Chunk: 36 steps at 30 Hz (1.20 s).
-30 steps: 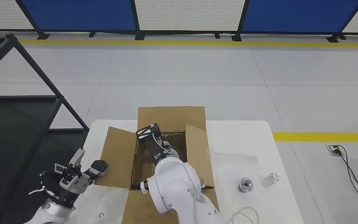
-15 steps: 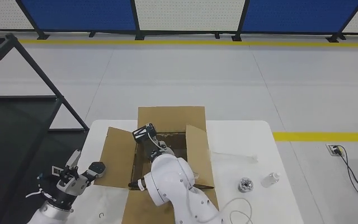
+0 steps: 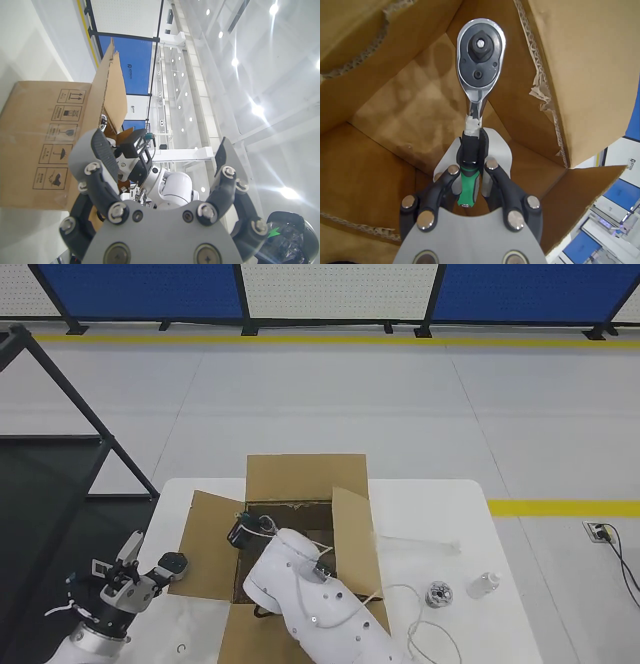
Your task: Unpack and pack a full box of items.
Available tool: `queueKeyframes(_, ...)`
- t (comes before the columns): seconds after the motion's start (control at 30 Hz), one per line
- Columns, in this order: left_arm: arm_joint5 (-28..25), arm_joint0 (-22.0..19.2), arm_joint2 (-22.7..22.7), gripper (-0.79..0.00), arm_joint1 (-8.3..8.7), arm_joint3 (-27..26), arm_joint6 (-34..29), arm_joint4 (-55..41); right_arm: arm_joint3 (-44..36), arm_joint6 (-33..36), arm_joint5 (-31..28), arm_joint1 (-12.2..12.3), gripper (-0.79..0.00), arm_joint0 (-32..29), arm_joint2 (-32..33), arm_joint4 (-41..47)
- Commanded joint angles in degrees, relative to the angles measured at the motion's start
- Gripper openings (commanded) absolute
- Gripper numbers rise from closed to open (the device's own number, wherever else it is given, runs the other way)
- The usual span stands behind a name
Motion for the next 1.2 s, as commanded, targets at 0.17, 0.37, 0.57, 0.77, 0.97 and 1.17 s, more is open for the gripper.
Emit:
queueKeyframes(0.17, 0.18, -0.17, 0.01, 0.000, -0.08, -0.18, 0.30, 0.16, 2.86, 2.45, -0.96, -0.52, -0.785, 1.75, -0.10, 1.05)
queueKeyframes(0.37, 0.23, -0.60, 0.44, 0.000, -0.16, 0.01, 0.46, 0.57, 3.62, 1.02, -0.73, -0.39, -0.785, 1.02, -0.11, 0.32)
queueKeyframes(0.57, 0.05, -0.63, 0.12, 0.000, -0.21, 0.07, 0.46, 0.52, 10.93, -1.41, -2.06, -0.71, -0.785, 2.79, 0.29, -0.20)
queueKeyframes(0.77, 0.03, -0.42, -0.14, 0.000, -0.28, 0.20, 0.50, 0.32, 18.98, -2.93, -1.69, -2.15, -0.785, 5.87, -0.29, 1.69)
queueKeyframes(0.97, 0.10, -0.61, -0.03, 0.000, -0.33, 0.28, 0.42, 0.51, 25.71, -6.72, -0.27, -3.43, -0.785, 8.42, -0.56, 3.24)
queueKeyframes(1.17, 0.05, -0.62, -0.17, 0.000, -0.38, 0.26, 0.32, 0.56, 31.46, -9.86, 0.90, -4.40, -0.723, 10.44, -0.44, 4.49)
